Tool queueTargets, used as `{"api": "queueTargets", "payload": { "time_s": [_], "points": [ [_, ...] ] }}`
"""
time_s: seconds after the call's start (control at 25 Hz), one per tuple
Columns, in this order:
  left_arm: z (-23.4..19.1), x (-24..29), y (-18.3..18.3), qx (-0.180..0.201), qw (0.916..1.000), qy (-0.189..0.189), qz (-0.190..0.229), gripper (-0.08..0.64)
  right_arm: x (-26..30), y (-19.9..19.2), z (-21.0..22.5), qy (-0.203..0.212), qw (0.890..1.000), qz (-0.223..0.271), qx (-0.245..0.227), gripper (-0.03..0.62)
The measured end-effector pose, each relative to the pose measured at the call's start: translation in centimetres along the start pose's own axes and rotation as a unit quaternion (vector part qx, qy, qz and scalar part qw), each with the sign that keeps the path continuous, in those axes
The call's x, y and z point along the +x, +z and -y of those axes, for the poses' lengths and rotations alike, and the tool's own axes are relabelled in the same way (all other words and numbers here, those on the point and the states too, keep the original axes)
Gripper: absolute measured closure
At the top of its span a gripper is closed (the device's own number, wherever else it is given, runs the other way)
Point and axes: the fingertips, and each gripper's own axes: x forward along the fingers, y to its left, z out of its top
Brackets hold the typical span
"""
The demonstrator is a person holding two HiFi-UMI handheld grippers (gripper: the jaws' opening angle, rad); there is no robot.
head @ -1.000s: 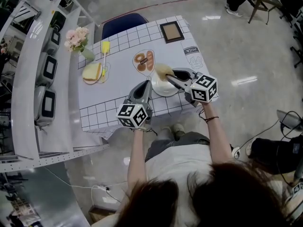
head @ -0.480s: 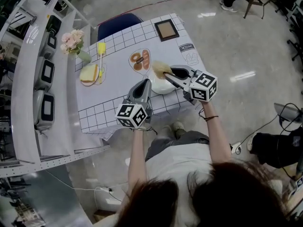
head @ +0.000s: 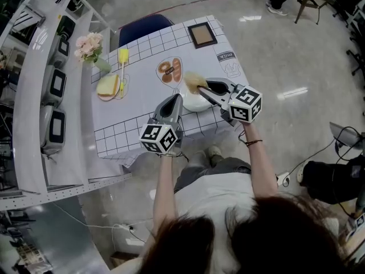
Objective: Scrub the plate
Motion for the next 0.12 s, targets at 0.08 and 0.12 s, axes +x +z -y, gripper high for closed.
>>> {"api": "queueTargets", "payload": {
  "time_s": [0.08,0.12],
  "points": [
    [-0.07,-0.11,-0.05,0.000,1.0000,0.000,0.000,0.549,0.11,0.06,-0.14,0.001,1.000,0.002,-0.001,0.514],
    [-0.10,-0.16,-0.09,-0.001,1.0000,-0.001,-0.001,0.549,0.16,0.08,-0.22,0.001,1.000,0.002,-0.001,0.514]
  ]
}}
